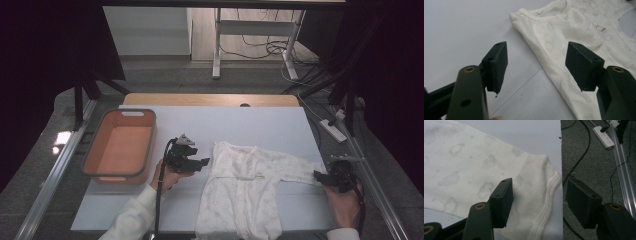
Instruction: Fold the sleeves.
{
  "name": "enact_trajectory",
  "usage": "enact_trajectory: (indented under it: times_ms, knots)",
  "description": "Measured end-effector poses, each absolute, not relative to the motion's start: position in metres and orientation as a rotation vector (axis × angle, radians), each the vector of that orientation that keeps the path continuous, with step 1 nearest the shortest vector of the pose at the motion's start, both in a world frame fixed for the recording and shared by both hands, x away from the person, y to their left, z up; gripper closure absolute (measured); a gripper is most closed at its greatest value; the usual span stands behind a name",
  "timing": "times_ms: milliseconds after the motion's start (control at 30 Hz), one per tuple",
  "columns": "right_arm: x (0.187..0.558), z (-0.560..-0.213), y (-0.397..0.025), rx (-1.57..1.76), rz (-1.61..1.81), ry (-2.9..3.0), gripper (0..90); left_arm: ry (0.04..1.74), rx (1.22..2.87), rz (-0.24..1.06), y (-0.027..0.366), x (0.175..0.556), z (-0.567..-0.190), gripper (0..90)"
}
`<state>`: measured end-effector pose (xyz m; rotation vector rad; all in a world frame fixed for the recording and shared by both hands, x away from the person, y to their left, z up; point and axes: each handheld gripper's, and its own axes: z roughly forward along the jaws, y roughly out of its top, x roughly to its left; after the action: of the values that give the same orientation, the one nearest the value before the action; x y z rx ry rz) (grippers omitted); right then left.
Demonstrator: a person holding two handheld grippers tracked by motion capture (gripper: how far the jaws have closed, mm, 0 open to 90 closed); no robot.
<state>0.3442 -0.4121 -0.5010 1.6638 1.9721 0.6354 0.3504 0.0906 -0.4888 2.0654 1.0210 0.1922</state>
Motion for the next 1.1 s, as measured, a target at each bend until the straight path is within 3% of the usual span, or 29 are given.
enact_trajectory:
  times_ms: [167, 333, 367, 433, 467, 500, 567, 1100]
  knots:
    - [0.344, -0.502, -0.414, 1.686, 0.644, 1.965, 41.1, 1.02, 2.067, 0.189, 0.09, 0.351, -0.489, 34.9]
    - [0.345, -0.502, -0.414, 1.689, 0.658, 1.975, 49.9, 1.02, 2.067, 0.189, 0.09, 0.351, -0.489, 34.9]
    - [0.345, -0.501, -0.413, 1.681, 0.668, 1.991, 57.7, 1.02, 2.067, 0.189, 0.09, 0.351, -0.489, 34.9]
    - [0.344, -0.501, -0.412, 1.681, 0.671, 1.996, 60.9, 1.021, 2.068, 0.189, 0.09, 0.351, -0.489, 34.9]
    - [0.344, -0.5, -0.411, 1.68, 0.681, 2.011, 70.7, 1.02, 2.069, 0.189, 0.09, 0.351, -0.489, 34.9]
    - [0.344, -0.5, -0.411, 1.68, 0.681, 2.011, 70.7, 1.02, 2.069, 0.19, 0.09, 0.351, -0.489, 34.9]
    - [0.344, -0.5, -0.411, 1.67, 0.692, 2.036, 82.8, 1.02, 2.07, 0.19, 0.09, 0.351, -0.489, 34.9]
    - [0.34, -0.482, -0.394, 1.557, 0.753, 2.05, 85.4, 1.021, 2.071, 0.193, 0.091, 0.351, -0.489, 34.9]
